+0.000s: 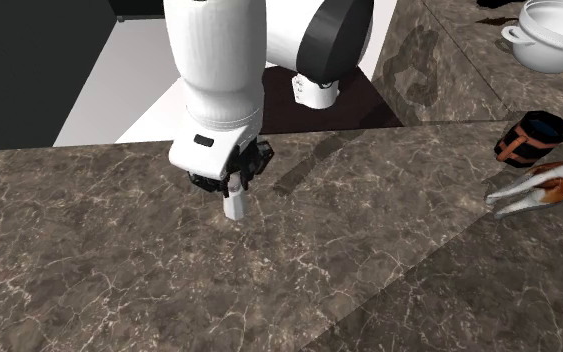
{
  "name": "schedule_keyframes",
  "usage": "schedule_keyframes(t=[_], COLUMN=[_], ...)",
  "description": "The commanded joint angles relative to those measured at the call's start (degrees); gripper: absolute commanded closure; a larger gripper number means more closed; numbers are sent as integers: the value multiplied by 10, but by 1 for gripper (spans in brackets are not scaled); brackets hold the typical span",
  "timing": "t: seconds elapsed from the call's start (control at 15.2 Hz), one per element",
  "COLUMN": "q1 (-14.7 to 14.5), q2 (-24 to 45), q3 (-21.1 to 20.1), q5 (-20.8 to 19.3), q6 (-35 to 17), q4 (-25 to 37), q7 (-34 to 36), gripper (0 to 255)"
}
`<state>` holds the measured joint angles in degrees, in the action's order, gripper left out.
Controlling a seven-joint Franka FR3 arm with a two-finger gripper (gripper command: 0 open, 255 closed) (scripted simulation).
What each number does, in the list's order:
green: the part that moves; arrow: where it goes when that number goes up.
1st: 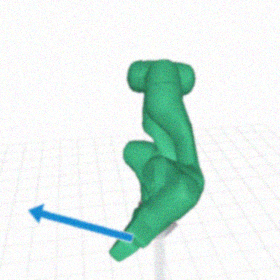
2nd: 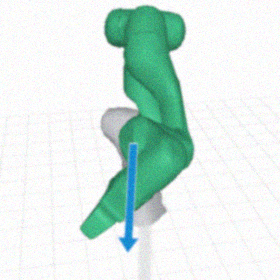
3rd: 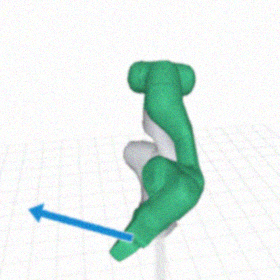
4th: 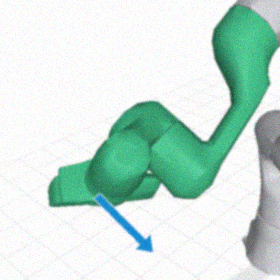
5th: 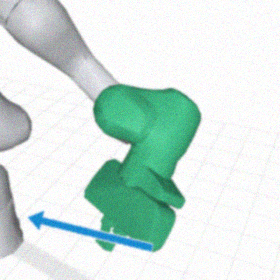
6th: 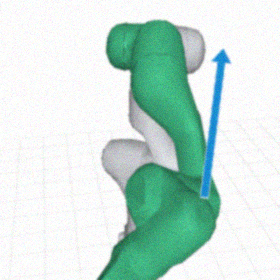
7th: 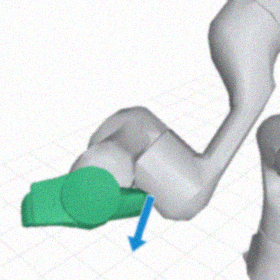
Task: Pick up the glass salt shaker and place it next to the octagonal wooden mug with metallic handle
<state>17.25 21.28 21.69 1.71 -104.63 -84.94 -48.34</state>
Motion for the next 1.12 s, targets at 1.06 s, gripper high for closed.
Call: schedule_keyframes(t=[1.06], q1=[-15], q2=[-31], q3=[-1], q5=[-11], q6=[112], q4=[82], q7=[16], gripper=[255])
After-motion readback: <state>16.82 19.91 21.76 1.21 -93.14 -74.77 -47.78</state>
